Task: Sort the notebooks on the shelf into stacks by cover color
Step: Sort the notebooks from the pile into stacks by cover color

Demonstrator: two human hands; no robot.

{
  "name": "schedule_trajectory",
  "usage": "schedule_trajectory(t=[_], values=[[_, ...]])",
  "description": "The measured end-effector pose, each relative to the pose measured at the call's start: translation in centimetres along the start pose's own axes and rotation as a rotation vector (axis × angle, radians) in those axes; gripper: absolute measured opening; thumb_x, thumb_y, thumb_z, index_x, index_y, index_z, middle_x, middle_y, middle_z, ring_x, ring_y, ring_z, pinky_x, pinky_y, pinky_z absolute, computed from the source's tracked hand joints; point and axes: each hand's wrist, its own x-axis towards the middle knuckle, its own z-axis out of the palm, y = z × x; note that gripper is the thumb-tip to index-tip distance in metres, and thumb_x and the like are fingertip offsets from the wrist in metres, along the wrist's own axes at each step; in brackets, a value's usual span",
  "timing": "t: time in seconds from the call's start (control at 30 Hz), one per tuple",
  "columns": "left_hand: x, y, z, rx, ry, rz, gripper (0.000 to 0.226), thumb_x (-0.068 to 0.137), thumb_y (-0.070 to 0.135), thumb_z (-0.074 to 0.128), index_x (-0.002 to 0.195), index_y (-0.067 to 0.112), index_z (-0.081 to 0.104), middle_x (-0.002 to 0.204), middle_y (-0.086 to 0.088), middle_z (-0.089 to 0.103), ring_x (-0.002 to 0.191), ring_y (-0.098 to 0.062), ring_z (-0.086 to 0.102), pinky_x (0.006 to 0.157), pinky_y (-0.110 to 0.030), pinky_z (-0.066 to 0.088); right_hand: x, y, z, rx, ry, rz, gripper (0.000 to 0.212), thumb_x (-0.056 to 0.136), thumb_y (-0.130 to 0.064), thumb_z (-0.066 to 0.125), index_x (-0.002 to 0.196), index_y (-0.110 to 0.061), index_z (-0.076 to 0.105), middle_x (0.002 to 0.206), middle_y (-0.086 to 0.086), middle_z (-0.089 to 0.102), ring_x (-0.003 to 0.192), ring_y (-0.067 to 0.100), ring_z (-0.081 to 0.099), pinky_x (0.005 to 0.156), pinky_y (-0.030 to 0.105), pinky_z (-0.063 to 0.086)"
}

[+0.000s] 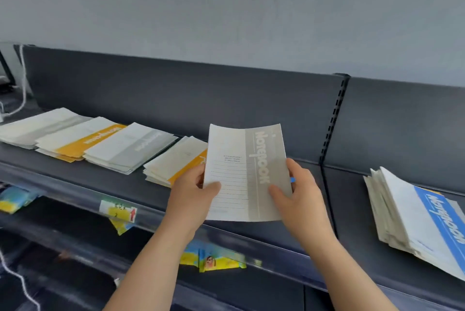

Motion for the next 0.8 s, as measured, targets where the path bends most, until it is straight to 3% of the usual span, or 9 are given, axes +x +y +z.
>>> schedule_trajectory(t=[0.1, 0.2, 0.33, 0.47, 0.57, 0.67, 0.8], values=[[0.7, -0.7, -5.2, 0.058, 0.036, 0.040, 0.040, 0.092, 0.005, 0.053, 0.098, 0.043, 0.062, 0.100, 0.020, 0.070, 0.093, 0.000, 0.065, 0.070, -0.016, 0.050, 0.8, -2.6, 5.3, -0.001, -0.033, 0.001, 0.041, 0.088, -0.018, 0.055, 0.125, -0.033, 0.048, 0.110, -0.010, 0.052, 0.093, 0.006, 0.055, 0.073, 0.024, 0.048], [1.5, -1.7, -10.7, 0.106, 0.083, 0.039, 0.038, 0.094, 0.010, 0.053, 0.100, 0.047, 0.056, 0.102, 0.024, 0.066, 0.096, 0.002, 0.062, 0.069, -0.014, 0.049, 1.3, -5.6, 10.5, 0.000, -0.075, -0.029, 0.044, 0.090, -0.019, 0.055, 0.131, -0.030, 0.045, 0.112, -0.007, 0.051, 0.096, 0.010, 0.054, 0.075, 0.024, 0.044], [2.7, -2.8, -18.0, 0.052, 0.159, -0.024, 0.033, 0.093, 0.008, 0.056, 0.112, 0.034, 0.055, 0.107, 0.016, 0.067, 0.099, -0.005, 0.063, 0.077, -0.026, 0.054, 1.3, -9.4, 16.9, 0.059, -0.101, -0.023, 0.045, 0.089, -0.019, 0.057, 0.131, -0.030, 0.046, 0.118, -0.007, 0.051, 0.102, 0.013, 0.053, 0.082, 0.028, 0.047], [4.2, -3.5, -24.2, 0.004, 0.180, -0.056, 0.031, 0.091, 0.002, 0.057, 0.112, 0.026, 0.059, 0.104, 0.014, 0.069, 0.097, -0.005, 0.064, 0.072, -0.022, 0.052, 1.7, -12.7, 22.7, 0.098, -0.115, -0.019, 0.043, 0.088, -0.020, 0.056, 0.128, -0.030, 0.047, 0.116, -0.007, 0.053, 0.101, 0.015, 0.055, 0.084, 0.038, 0.054], [5.3, -4.4, -27.7, 0.009, 0.168, -0.076, 0.037, 0.089, -0.003, 0.055, 0.108, 0.028, 0.061, 0.104, 0.013, 0.070, 0.097, -0.007, 0.065, 0.072, -0.022, 0.052, 2.1, -14.6, 26.4, 0.115, -0.129, 0.011, 0.046, 0.090, -0.018, 0.055, 0.133, -0.028, 0.043, 0.119, -0.008, 0.048, 0.105, 0.014, 0.052, 0.085, 0.034, 0.053], [6.8, -5.7, -30.7, 0.010, 0.168, -0.106, 0.043, 0.085, -0.007, 0.053, 0.104, 0.030, 0.064, 0.102, 0.011, 0.070, 0.097, -0.010, 0.065, 0.074, -0.024, 0.052, 2.9, -16.0, 29.7, 0.090, -0.162, -0.006, 0.038, 0.089, -0.017, 0.054, 0.125, -0.028, 0.046, 0.113, -0.007, 0.049, 0.101, 0.014, 0.053, 0.073, 0.023, 0.046], [9.3, -7.3, -33.9, 0.025, 0.219, -0.111, 0.045, 0.084, -0.007, 0.049, 0.108, 0.029, 0.064, 0.102, 0.011, 0.070, 0.098, -0.009, 0.064, 0.071, -0.020, 0.049, 5.0, -17.4, 33.6, 0.087, -0.204, 0.005, 0.039, 0.088, -0.017, 0.055, 0.124, -0.028, 0.049, 0.111, -0.007, 0.050, 0.095, 0.012, 0.053, 0.073, 0.023, 0.042]])
